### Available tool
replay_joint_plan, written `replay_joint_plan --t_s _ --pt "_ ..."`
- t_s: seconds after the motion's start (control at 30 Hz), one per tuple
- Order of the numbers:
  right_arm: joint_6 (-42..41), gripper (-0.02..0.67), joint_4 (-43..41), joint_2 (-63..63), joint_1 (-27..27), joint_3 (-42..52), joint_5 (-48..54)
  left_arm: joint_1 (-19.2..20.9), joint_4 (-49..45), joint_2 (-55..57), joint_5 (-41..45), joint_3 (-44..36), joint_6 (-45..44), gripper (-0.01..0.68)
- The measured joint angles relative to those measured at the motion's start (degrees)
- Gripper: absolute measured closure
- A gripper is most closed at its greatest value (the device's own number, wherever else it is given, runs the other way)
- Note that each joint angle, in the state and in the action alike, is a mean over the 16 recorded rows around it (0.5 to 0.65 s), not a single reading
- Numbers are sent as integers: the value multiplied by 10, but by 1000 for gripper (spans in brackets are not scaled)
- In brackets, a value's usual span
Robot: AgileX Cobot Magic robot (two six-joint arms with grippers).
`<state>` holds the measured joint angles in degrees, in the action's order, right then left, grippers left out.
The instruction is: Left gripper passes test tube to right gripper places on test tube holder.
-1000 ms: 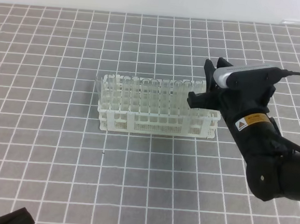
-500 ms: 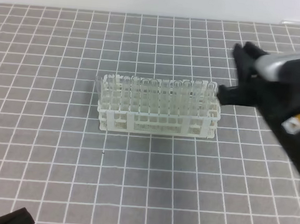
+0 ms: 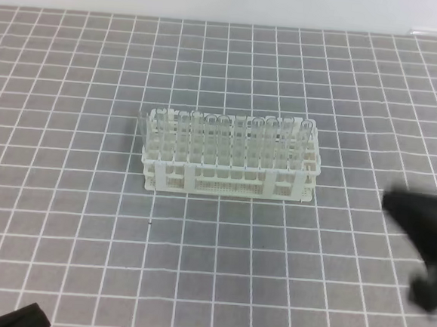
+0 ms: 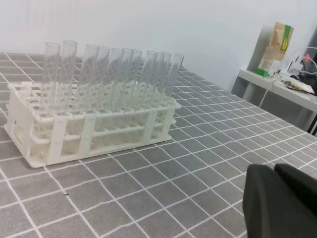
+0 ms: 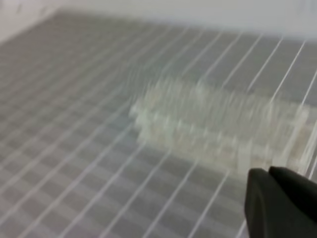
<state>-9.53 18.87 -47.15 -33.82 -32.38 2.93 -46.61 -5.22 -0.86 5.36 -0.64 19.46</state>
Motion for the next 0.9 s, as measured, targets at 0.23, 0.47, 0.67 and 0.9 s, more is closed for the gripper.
replay_joint_plan --t_s 0.23,0.47,0.67,0.9 --pt "0 662 2 65 0 2 169 0 0 1 0 0 0 674" --pt "0 662 1 105 29 26 192 -1 0 2 1 1 0 674" --pt "-2 662 -1 190 104 92 176 -1 0 2 1 1 0 674" --pt "-23 662 7 345 219 193 160 -1 0 4 3 3 0 674"
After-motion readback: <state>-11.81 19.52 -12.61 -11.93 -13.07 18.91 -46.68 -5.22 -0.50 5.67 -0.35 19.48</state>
